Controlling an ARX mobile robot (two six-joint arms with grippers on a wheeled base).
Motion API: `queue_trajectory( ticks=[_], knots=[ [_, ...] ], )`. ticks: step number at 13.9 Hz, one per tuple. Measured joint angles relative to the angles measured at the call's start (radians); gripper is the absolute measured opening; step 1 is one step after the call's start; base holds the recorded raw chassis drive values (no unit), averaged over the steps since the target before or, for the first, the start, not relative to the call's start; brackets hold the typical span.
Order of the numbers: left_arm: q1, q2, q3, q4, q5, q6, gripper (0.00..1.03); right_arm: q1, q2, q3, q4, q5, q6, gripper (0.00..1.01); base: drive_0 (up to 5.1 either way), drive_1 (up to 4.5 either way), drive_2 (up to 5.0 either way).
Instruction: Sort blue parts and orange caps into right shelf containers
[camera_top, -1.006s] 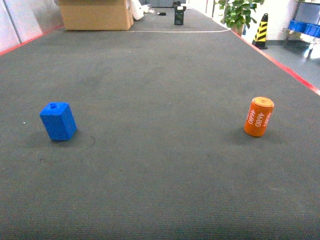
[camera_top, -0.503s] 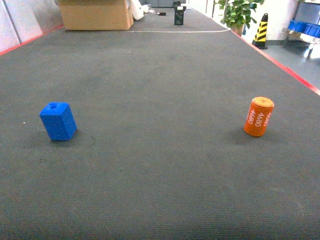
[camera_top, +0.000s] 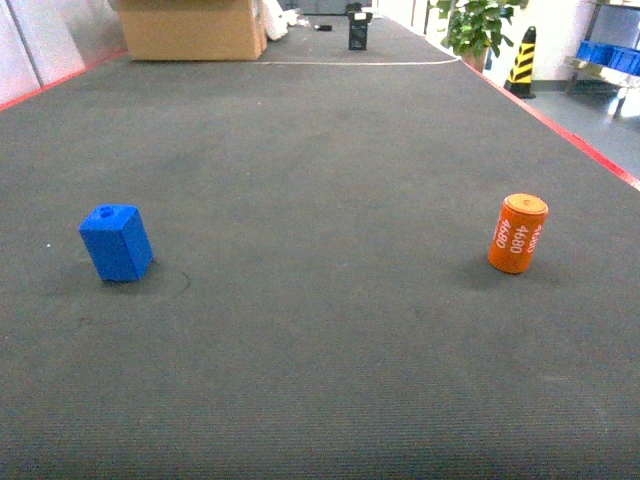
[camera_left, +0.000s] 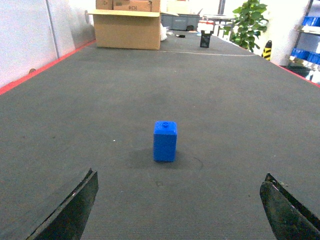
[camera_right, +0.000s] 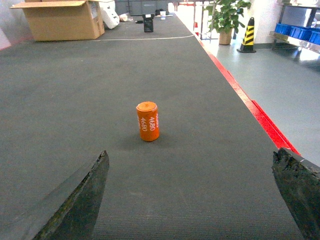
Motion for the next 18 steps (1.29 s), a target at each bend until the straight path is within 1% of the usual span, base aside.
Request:
queue_trajectory(
  ticks=[18],
  knots=[
    [0.000, 0.000, 0.000, 0.000, 0.000, 0.000, 0.98, 0.000, 0.000, 0.000, 0.000, 0.000, 0.000, 0.98, 0.0, 0.00, 0.0]
  ],
)
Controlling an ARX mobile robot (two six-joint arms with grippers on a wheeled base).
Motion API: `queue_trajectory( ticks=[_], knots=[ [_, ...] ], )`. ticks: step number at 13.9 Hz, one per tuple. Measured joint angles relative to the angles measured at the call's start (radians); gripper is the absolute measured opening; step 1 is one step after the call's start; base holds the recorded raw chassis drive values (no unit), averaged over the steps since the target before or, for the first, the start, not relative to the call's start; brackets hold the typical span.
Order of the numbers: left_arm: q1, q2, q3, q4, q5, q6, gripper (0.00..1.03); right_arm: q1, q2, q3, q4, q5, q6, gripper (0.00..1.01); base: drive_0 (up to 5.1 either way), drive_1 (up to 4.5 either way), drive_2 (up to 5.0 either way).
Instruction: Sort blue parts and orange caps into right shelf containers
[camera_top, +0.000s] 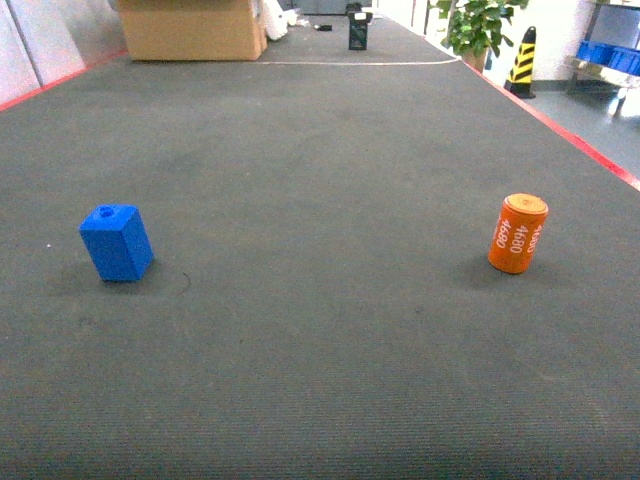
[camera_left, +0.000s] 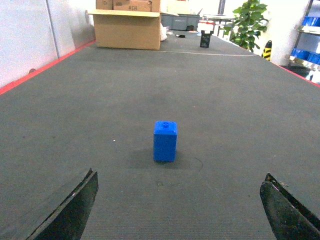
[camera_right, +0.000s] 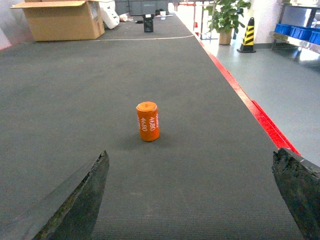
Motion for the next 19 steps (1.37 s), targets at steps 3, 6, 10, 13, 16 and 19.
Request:
queue_trajectory(
  ticks=[3, 6, 10, 13, 16, 19],
  knots=[
    [0.000, 0.000, 0.000, 0.000, 0.000, 0.000, 0.98, 0.000, 0.000, 0.000, 0.000, 0.000, 0.000, 0.98, 0.0, 0.00, 0.0],
    [0.000, 0.000, 0.000, 0.000, 0.000, 0.000, 0.98, 0.000, 0.000, 0.000, 0.000, 0.000, 0.000, 0.98, 0.0, 0.00, 0.0],
    [0.000, 0.000, 0.000, 0.000, 0.000, 0.000, 0.98, 0.000, 0.000, 0.000, 0.000, 0.000, 0.000, 0.98, 0.0, 0.00, 0.0],
    [0.000, 0.000, 0.000, 0.000, 0.000, 0.000, 0.98, 0.000, 0.000, 0.000, 0.000, 0.000, 0.000, 0.98, 0.0, 0.00, 0.0],
    [0.000, 0.000, 0.000, 0.000, -0.001, 0.000, 0.98, 0.031, 0.074, 0.021, -0.055, 0.109, -0.048, 0.98, 0.0, 0.00, 0.0],
    [0.000, 0.000, 0.000, -0.001, 0.000, 0.000, 0.98, -0.042, 0.365, 0.040, 0.151, 0.077, -0.080, 0.98, 0.0, 0.00, 0.0]
  ],
)
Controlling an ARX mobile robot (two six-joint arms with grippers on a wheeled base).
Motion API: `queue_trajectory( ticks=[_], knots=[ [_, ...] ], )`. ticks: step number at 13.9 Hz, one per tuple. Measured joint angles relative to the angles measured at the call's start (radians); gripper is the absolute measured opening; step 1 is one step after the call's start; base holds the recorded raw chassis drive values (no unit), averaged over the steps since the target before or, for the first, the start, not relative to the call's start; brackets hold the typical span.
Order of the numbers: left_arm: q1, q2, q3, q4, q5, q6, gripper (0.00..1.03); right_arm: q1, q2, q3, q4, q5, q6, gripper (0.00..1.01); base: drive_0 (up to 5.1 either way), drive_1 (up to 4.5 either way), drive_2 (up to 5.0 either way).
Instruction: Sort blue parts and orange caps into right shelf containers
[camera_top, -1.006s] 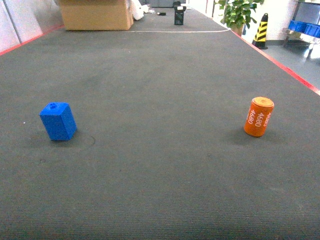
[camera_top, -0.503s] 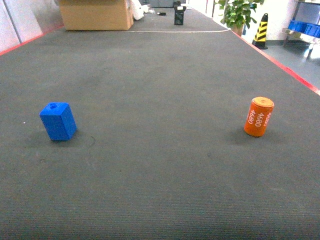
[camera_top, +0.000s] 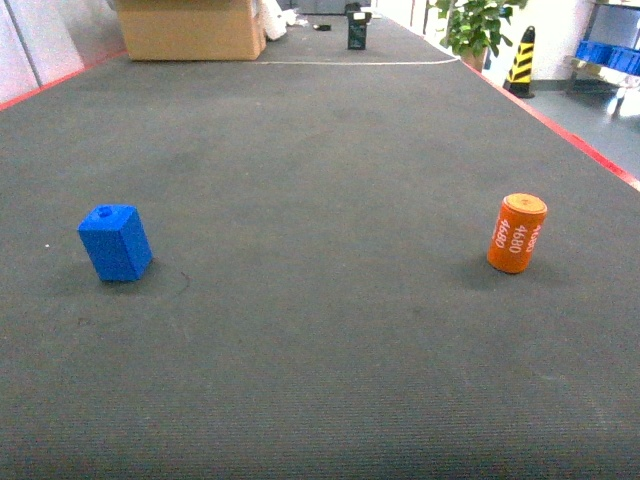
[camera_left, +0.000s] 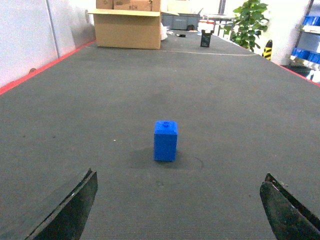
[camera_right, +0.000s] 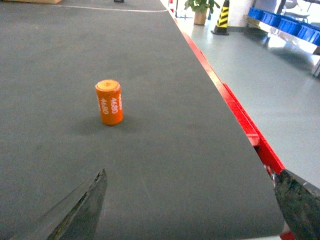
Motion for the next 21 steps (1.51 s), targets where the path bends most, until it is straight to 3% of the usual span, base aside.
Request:
queue_trajectory(
  ticks=[2, 4, 6, 8, 12, 13, 16, 20, 21],
  knots=[
    [0.000, 0.000, 0.000, 0.001, 0.000, 0.000, 0.98, 0.005, 0.360, 0.078, 0.291, -0.079, -0.008, 0.98, 0.0, 0.00, 0.0],
    [0.000, 0.000, 0.000, 0.001, 0.000, 0.000, 0.98, 0.021, 0.798, 0.257, 0.520, -0.130, -0.002, 0.98, 0.0, 0.00, 0.0],
    [0.000, 0.000, 0.000, 0.001, 0.000, 0.000, 0.98, 0.054, 1.105, 0.465, 0.505, -0.158, 0.011, 0.98, 0.0, 0.00, 0.0],
    [0.000, 0.000, 0.000, 0.001, 0.000, 0.000, 0.98, 0.090, 1.316, 0.668, 0.445, -0.156, 0.032, 0.98, 0.0, 0.00, 0.0],
    [0.000, 0.000, 0.000, 0.001, 0.000, 0.000, 0.98, 0.143, 1.568, 0.982, 0.354, -0.126, 0.043, 0.98, 0.0, 0.00, 0.0],
    [0.000, 0.000, 0.000, 0.001, 0.000, 0.000, 0.98, 0.153, 1.656, 1.080, 0.314, -0.098, 0.043, 0.98, 0.0, 0.00, 0.0],
    [0.000, 0.000, 0.000, 0.001, 0.000, 0.000, 0.98, 0.154, 1.755, 1.135, 0.283, -0.080, 0.047, 0.96, 0.0, 0.00, 0.0],
    [0.000, 0.000, 0.000, 0.001, 0.000, 0.000, 0.98, 0.153, 1.807, 1.137, 0.354, -0.047, 0.063, 0.45, 0.0, 0.00, 0.0],
    [0.000, 0.000, 0.000, 0.001, 0.000, 0.000, 0.98, 0.151, 1.759, 1.065, 0.411, -0.047, 0.074, 0.43, 0.0, 0.00, 0.0]
  ],
)
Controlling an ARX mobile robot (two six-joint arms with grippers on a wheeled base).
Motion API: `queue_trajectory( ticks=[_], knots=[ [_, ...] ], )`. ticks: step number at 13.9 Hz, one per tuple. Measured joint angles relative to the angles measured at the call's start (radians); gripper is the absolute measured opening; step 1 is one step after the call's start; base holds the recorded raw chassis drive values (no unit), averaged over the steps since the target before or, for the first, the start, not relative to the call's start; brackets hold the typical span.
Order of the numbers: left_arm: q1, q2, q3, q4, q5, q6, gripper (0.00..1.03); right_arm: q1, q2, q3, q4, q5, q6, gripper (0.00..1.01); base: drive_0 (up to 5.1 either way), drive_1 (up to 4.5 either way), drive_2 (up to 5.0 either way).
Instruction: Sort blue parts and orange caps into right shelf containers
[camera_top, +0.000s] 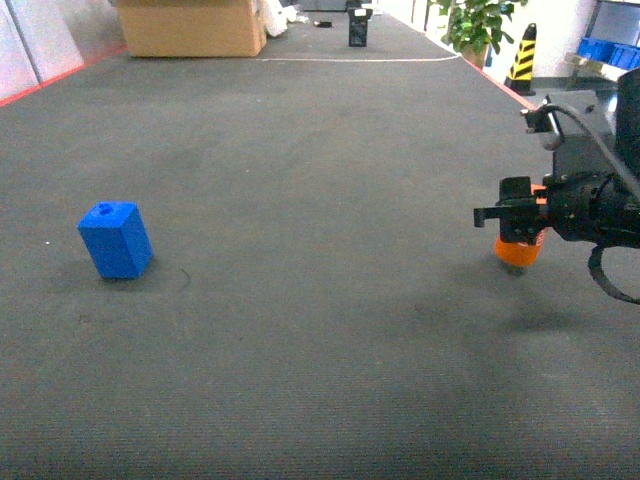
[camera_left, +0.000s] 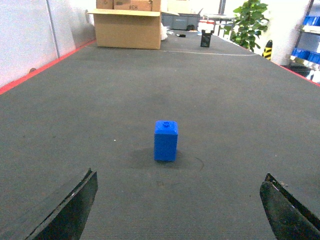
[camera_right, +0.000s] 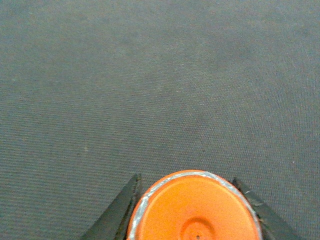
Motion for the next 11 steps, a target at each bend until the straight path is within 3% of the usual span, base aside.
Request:
queue_trajectory(
  ticks=[3, 4, 5, 6, 8, 9, 11],
  knots=[
    [0.000, 0.000, 0.000, 0.000, 0.000, 0.000, 0.98, -0.019, -0.276, -0.339, 0.195, 0.027, -0.006, 0.43, 0.0, 0.00, 0.0],
    [0.000, 0.000, 0.000, 0.000, 0.000, 0.000, 0.98, -0.019, -0.412, -0.485, 0.239, 0.061, -0.019, 0.43, 0.0, 0.00, 0.0],
    [0.000, 0.000, 0.000, 0.000, 0.000, 0.000, 0.98, -0.016, -0.528, -0.597, 0.206, 0.073, -0.016, 0.43, 0.0, 0.00, 0.0],
    [0.000, 0.000, 0.000, 0.000, 0.000, 0.000, 0.98, 0.008, -0.626, -0.698, 0.199, 0.139, -0.021, 0.43, 0.0, 0.00, 0.0],
    [-0.018, 0.023, 0.007, -0.025, -0.045, -0.002, 0.98, 0.017, -0.660, -0.721, 0.197, 0.145, -0.028, 0.43, 0.0, 0.00, 0.0],
    [-0.055, 0.161, 0.026, 0.055, -0.066, -0.021, 0.98, 0.016, -0.664, -0.716, 0.206, 0.150, -0.031, 0.43, 0.0, 0.00, 0.0],
    [-0.101, 0.520, 0.137, 0.257, 0.002, -0.027, 0.98, 0.016, -0.663, -0.714, 0.203, 0.150, -0.035, 0.43, 0.0, 0.00, 0.0]
  ],
)
